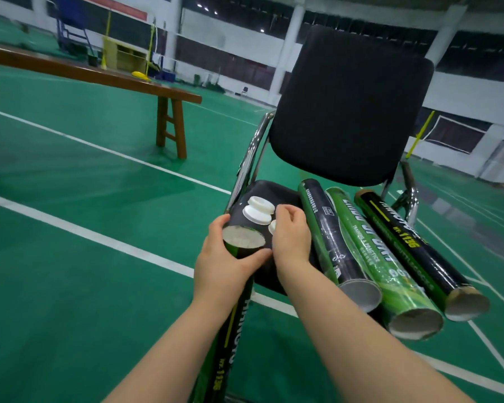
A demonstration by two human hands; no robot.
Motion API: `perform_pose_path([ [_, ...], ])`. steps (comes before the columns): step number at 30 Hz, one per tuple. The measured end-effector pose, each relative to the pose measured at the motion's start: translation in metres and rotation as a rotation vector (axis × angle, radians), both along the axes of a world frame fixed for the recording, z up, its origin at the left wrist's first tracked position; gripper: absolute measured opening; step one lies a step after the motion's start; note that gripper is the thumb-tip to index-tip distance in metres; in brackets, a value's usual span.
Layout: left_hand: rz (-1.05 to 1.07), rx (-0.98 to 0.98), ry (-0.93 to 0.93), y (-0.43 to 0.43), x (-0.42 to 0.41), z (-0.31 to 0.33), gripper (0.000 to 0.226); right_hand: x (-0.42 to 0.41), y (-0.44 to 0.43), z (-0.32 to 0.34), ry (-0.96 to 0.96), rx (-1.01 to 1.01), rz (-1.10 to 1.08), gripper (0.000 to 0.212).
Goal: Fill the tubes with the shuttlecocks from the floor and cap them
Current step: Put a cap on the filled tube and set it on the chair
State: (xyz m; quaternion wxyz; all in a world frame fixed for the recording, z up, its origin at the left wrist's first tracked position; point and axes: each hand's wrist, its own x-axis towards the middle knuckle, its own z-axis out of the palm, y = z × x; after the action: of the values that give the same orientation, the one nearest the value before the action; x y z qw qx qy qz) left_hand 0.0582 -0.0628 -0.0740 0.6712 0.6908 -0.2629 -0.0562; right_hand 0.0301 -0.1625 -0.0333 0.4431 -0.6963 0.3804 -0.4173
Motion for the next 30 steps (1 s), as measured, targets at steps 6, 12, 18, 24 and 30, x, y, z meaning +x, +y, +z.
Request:
perform_pose_path([
  [6, -0.014, 0.019, -0.054, 0.001, 0.003, 0.005, 0.081, 0.020, -0.035, -0.009, 0.558, -0.182, -0.036, 0.063],
  [12, -0.070, 0.084, -0.112, 0.002, 0.015, 0.006, 0.081, 0.022, -0.042, -0.021, 0.799, -0.242, -0.014, 0.066],
  [18, -0.058, 0.113, -0.143, 0.000, 0.015, 0.005, 0.079, 0.022, -0.042, -0.024, 0.823, -0.259, -0.066, 0.055],
  [24, -0.040, 0.127, -0.144, 0.009, 0.014, 0.006, 0.079, 0.015, -0.030, -0.016, 0.572, -0.151, -0.195, 0.057],
  [30, -0.062, 0.167, -0.191, 0.035, 0.004, 0.001, 0.080, -0.019, 0.033, 0.004, -0.198, 0.048, 0.123, 0.022],
])
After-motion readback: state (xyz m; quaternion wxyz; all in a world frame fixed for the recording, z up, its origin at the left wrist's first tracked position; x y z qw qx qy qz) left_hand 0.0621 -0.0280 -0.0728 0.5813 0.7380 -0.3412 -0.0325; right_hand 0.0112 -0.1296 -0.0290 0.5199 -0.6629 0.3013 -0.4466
